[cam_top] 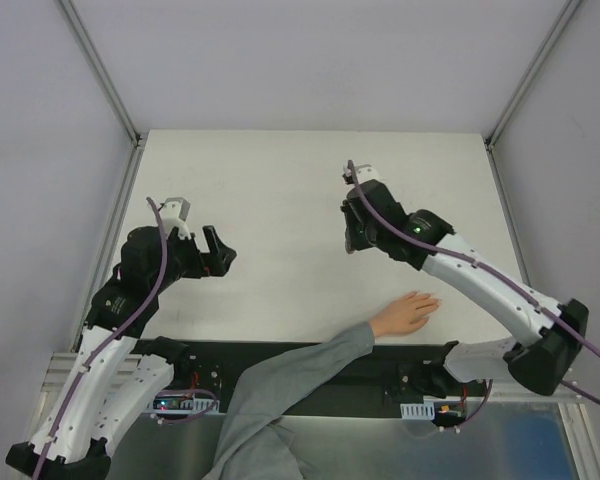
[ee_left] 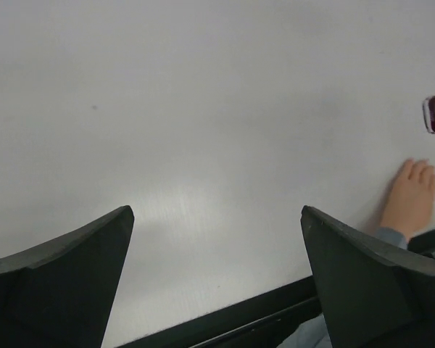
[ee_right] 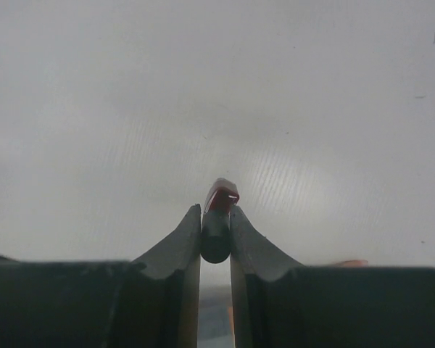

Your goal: Paint the nails

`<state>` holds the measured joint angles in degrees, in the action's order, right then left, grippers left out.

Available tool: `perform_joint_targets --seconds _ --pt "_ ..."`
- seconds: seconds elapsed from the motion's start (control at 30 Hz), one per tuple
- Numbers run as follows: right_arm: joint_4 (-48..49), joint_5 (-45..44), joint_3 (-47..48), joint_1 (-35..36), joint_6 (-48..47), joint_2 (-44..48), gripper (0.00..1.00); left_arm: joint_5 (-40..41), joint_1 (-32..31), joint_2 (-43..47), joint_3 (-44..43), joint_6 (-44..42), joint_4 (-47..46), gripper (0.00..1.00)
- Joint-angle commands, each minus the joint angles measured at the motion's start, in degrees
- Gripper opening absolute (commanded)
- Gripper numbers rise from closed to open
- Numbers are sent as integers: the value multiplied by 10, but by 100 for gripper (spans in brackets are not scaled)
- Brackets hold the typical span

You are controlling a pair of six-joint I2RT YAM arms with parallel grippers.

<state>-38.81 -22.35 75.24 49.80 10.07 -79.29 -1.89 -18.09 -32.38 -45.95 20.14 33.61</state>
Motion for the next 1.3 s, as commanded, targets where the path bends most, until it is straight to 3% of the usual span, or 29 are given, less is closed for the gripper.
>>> perform_joint_targets --seconds 0.0,0.07,0.1,0.2,0.3,0.43,0.5,0.67,1.27 --pt "17 215 -49 -69 -190 78 1 -255 -6 -82 0 0 -153 99" --pt "25 308 -55 -125 -241 102 1 -355 -6 -129 -14 -11 -207 99" --pt "27 412 -53 -142 -260 117 1 -452 -6 -180 -39 -24 -258 99" --pt "8 551 -14 -189 -312 121 1 -601 -7 -285 -107 -42 -320 99" --pt "-17 646 27 -208 -327 104 1 -665 -11 -363 -168 -66 -334 97" --pt "-35 705 60 -207 -326 86 1 -763 -23 -430 -224 -102 -334 92" --pt "-18 717 61 -204 -302 84 1 -786 -40 -457 -236 -135 -334 84" --pt "-51 698 121 -177 -305 43 1 -789 -65 -456 -215 -209 -353 79" --pt "20 681 153 -133 -286 25 1 -816 -115 -473 -210 -175 -378 62"
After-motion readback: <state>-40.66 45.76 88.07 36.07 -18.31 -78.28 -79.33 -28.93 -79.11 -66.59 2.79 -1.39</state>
